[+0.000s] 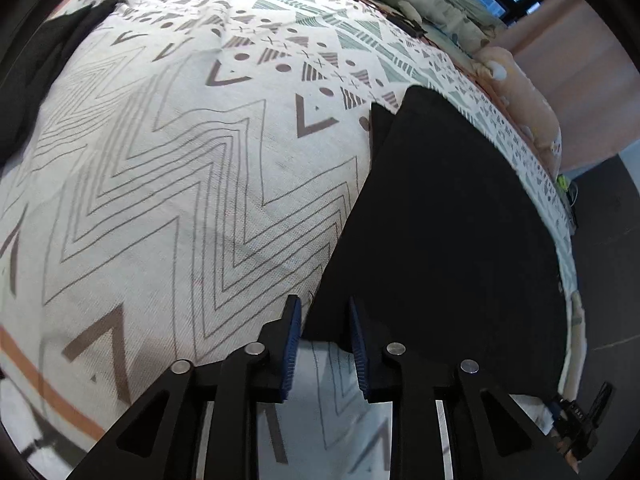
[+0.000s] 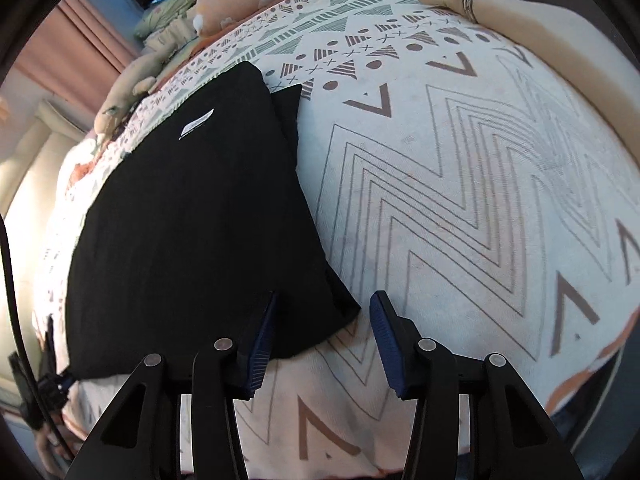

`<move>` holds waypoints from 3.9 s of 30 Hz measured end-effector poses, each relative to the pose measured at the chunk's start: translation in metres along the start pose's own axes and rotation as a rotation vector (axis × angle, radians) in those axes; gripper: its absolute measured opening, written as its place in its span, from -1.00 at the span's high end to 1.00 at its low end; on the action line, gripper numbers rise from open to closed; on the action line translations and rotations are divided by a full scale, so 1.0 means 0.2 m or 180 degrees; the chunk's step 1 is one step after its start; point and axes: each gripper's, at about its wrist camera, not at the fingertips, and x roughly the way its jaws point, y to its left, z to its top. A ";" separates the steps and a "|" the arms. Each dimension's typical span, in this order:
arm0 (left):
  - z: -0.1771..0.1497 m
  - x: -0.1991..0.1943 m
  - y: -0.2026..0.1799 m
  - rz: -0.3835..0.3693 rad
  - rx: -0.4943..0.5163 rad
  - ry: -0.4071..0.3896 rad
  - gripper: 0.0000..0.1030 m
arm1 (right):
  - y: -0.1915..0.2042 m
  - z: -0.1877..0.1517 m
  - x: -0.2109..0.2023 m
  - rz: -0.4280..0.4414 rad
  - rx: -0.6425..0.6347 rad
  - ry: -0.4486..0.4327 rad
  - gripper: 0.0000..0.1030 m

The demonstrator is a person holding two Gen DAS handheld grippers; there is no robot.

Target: Fold large clothes

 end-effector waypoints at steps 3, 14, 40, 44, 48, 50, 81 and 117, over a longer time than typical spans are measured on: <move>0.01 -0.09 -0.03 0.0023 0.0013 -0.0084 0.48 | 0.02 0.01 -0.11 -0.0029 -0.0036 -0.0180 0.08; 0.01 -0.10 -0.42 -0.0202 0.0435 -0.0238 -0.09 | 0.43 0.04 -0.17 0.0314 -0.0551 -0.0317 0.08; -0.17 0.05 -0.44 0.0105 0.0528 -0.0048 -0.09 | 0.69 -0.25 0.00 -0.0033 -0.1099 0.0001 0.05; -0.13 -0.04 -0.27 -0.0031 0.0219 -0.0096 -0.09 | 0.73 -0.30 -0.07 0.0197 -0.1096 0.0003 0.05; -0.11 -0.09 -0.13 -0.0189 -0.0028 -0.0082 -0.09 | 0.83 -0.35 -0.07 0.0403 -0.1160 0.0073 0.05; -0.10 -0.10 -0.05 -0.0237 -0.0157 -0.0073 -0.09 | 0.90 -0.38 -0.06 0.0468 -0.1209 0.0086 0.06; 0.02 0.10 0.07 -0.1027 -0.0692 0.0174 0.37 | 1.26 -0.30 0.29 0.0149 -0.1551 0.0323 0.58; 0.05 -0.20 -0.17 -0.1188 -0.0475 -0.0108 0.73 | 1.14 -0.10 0.12 0.0522 -0.1291 0.0152 0.54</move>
